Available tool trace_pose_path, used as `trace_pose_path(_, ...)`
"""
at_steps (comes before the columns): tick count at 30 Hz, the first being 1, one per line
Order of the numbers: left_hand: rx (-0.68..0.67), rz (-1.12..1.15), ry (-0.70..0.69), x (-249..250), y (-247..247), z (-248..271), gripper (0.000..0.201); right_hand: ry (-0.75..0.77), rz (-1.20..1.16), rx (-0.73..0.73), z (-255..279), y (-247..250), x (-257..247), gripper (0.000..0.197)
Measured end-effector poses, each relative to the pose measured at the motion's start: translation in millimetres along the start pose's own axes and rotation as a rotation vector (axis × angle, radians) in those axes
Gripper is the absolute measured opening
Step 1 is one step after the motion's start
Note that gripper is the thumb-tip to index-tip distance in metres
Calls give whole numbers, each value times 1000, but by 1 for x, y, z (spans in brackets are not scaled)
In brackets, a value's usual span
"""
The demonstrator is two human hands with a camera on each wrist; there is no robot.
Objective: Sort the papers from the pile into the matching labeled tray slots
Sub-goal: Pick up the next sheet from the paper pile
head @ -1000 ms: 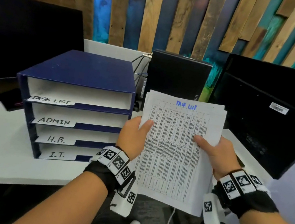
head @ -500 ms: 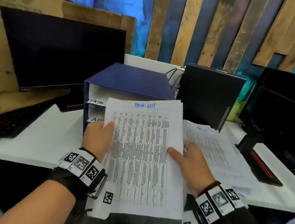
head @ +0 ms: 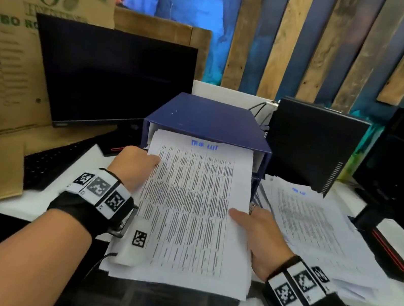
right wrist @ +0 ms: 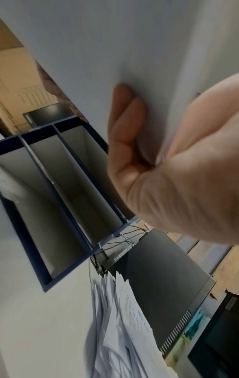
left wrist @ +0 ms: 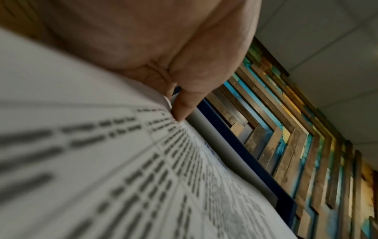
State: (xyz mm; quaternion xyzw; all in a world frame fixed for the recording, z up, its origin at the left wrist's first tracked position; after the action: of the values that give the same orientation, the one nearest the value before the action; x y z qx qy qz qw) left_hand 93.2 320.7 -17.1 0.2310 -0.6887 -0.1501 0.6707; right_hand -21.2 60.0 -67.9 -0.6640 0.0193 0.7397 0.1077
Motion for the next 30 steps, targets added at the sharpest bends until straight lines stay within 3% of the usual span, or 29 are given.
trace_pose_path(3,-50,110,23,7,-4,7,23,92,2,140,-12,11,-26,17)
trace_pose_path(6,-246,125,97,0,-19,18,21,158,74,217,-23,13,-57,11)
trace_pose_path(8,-298,79,-9,0,-26,18,15,164,94,239,-30,13,-66,12)
trace_pose_path(11,-105,90,-109,2,-15,8,13,92,7,210,-33,17,-55,18)
trace_pose_path(13,9,95,-137,12,-6,3,16,13,74,158,-27,17,-42,23)
trace_pose_path(17,136,-34,-166,31,3,0,45,17,43,227,-22,20,-37,12)
trace_pose_path(22,43,163,-63,23,-8,11,14,89,-121,360,-30,7,-53,13)
trace_pose_path(26,257,151,-131,22,6,17,26,113,-150,361,-30,-1,-53,4)
trace_pose_path(30,357,186,-123,25,8,17,4,313,-121,427,-25,4,-66,20)
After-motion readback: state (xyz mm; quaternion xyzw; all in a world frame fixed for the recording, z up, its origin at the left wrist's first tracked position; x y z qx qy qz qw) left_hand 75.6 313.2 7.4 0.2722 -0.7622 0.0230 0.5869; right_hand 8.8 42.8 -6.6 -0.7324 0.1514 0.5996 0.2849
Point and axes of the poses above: each hand's wrist, its own z-axis away from the middle knuckle, its own y-axis out of the back of the hand, x = y × z, the point moved 9 cm from there along -z, towards the middle knuckle, and after that the axes turned 9 degrees about -z, right-handed, at the moved point
